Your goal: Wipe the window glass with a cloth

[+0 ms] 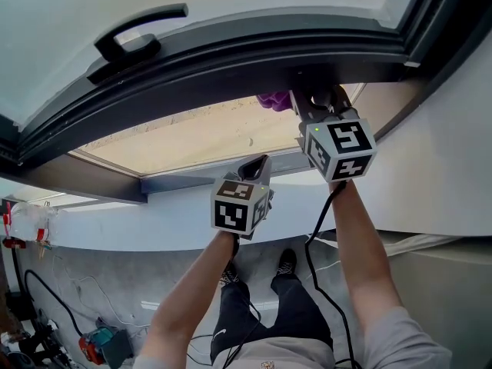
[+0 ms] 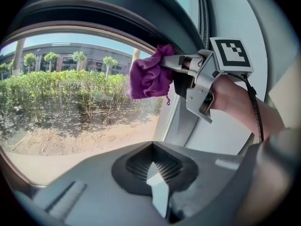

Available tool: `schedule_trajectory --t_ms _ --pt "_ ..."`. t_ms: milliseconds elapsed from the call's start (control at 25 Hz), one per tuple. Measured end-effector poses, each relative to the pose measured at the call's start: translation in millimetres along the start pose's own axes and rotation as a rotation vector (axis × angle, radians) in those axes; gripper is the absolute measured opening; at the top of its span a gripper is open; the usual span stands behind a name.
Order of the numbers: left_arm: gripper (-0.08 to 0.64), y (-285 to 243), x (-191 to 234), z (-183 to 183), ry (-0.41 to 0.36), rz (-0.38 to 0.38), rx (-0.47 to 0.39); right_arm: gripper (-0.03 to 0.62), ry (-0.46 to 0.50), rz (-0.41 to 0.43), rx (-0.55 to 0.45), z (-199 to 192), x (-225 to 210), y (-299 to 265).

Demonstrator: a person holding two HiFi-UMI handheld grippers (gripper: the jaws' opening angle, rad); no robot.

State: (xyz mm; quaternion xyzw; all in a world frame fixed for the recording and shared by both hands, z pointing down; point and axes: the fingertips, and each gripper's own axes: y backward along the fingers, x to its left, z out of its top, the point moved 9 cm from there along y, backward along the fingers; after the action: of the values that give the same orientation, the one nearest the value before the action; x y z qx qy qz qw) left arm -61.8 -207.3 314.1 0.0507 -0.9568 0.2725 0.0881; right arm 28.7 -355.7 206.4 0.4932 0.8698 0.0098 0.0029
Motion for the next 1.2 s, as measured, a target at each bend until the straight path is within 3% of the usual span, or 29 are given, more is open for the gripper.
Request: schedule_trajectory --t_ms 640,1200 --pt "0.000 -36.0 -18.9 -11.3 0.000 -0.047 0.032 0.098 -0.015 -0.113 -0.033 -23.5 -41.3 21.8" --pt "0.000 -77.7 1.8 -89.1 0.018 -0.068 0.101 0.100 -0.055 -0.147 0.029 -138.3 -40.8 29.6"
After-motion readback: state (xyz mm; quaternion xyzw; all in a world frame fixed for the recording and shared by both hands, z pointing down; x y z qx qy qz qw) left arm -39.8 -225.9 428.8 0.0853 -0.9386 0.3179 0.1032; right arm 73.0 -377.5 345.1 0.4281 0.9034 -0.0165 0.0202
